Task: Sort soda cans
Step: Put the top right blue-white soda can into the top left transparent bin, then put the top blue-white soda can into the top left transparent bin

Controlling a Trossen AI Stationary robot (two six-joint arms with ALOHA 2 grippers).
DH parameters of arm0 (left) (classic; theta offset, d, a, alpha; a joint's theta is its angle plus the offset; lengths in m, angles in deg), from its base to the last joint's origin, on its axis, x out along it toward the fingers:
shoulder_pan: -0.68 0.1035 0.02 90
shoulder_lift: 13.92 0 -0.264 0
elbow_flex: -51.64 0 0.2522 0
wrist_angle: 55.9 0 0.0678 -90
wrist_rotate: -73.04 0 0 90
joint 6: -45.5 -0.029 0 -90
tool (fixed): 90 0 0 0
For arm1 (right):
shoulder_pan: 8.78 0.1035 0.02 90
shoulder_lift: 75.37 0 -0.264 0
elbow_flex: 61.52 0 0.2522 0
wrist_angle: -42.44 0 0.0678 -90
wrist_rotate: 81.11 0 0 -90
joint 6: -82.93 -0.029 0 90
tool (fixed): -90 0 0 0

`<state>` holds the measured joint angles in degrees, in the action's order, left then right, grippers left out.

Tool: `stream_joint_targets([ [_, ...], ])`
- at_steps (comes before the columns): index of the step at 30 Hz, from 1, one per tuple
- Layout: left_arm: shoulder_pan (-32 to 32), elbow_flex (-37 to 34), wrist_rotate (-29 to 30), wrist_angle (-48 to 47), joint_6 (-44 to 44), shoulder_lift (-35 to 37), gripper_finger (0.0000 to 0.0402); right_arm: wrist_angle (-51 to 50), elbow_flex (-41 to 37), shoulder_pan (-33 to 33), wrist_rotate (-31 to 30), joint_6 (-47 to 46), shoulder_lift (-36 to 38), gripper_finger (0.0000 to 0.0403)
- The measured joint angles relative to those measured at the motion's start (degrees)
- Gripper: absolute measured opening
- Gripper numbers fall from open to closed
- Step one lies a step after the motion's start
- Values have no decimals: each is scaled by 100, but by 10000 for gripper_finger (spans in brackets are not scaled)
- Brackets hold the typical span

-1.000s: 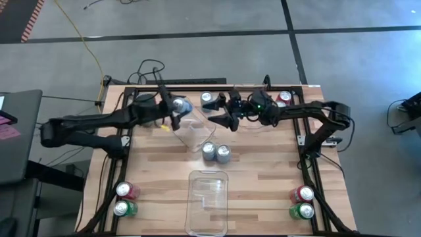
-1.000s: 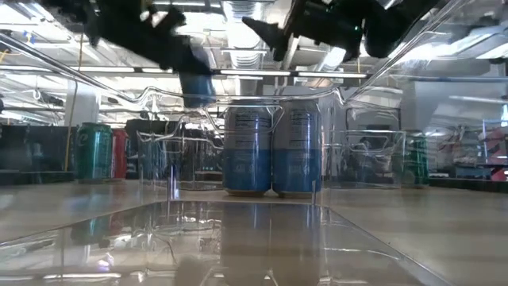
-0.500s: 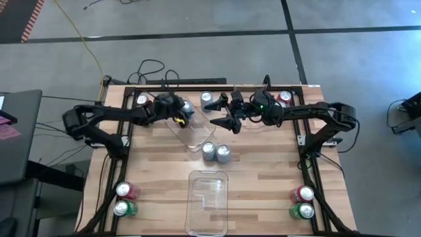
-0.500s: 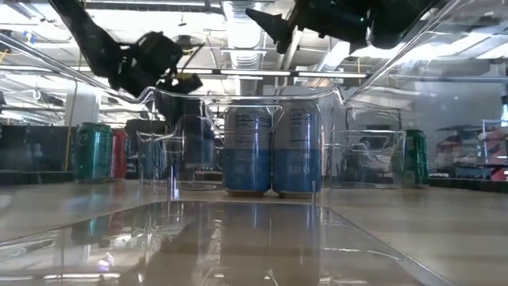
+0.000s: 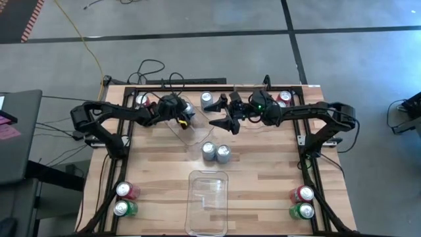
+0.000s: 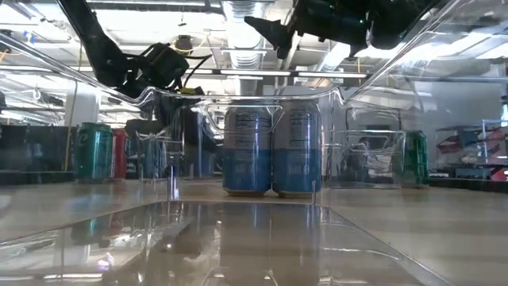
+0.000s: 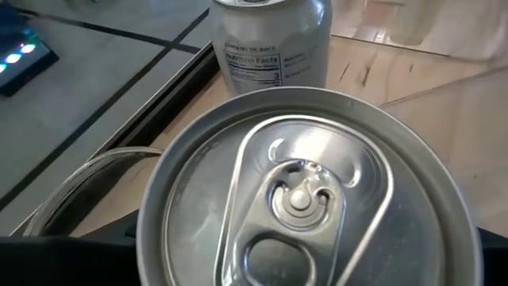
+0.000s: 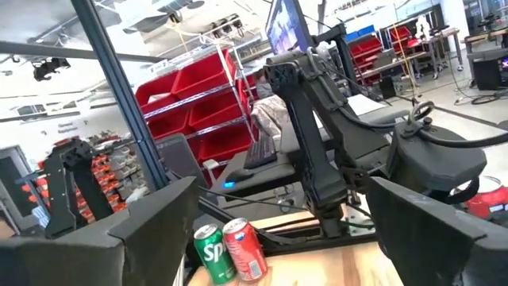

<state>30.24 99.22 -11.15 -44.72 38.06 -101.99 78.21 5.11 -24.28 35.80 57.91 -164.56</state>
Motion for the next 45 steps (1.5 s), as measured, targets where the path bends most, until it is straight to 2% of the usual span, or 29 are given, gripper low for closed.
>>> stream_joint_targets([
  [14,-2,102,-96,-186,149,150,366,-144,0,0,-28,-37,-2,382],
  [17,-2,208,-61,-437,44,386,377,-474,0,-38,-383,-29,-2,382],
  [19,0,277,58,-670,-12,636,381,-874,15,-146,-592,9,-4,382],
  [22,2,310,246,-1060,-142,1122,382,-2011,281,-386,-919,212,-7,382],
  [26,0,317,577,-1433,-301,1979,382,-3511,827,-637,-1688,672,-11,382],
  [30,0,319,930,-1945,-242,2927,382,-4401,1376,-760,-2245,1139,-31,382],
  [35,0,319,960,-2605,75,4077,382,-5105,2034,-898,-2237,1528,-506,382],
  [37,-5,319,919,-2819,194,4423,382,-5378,2278,-945,-1959,1708,-842,382],
  [40,-40,319,765,-3205,358,4792,382,-5445,2654,-1024,-1659,1781,-1339,382],
  [45,-180,319,750,-3764,473,5062,382,-5888,3273,-1171,-1630,1918,-1940,382],
])
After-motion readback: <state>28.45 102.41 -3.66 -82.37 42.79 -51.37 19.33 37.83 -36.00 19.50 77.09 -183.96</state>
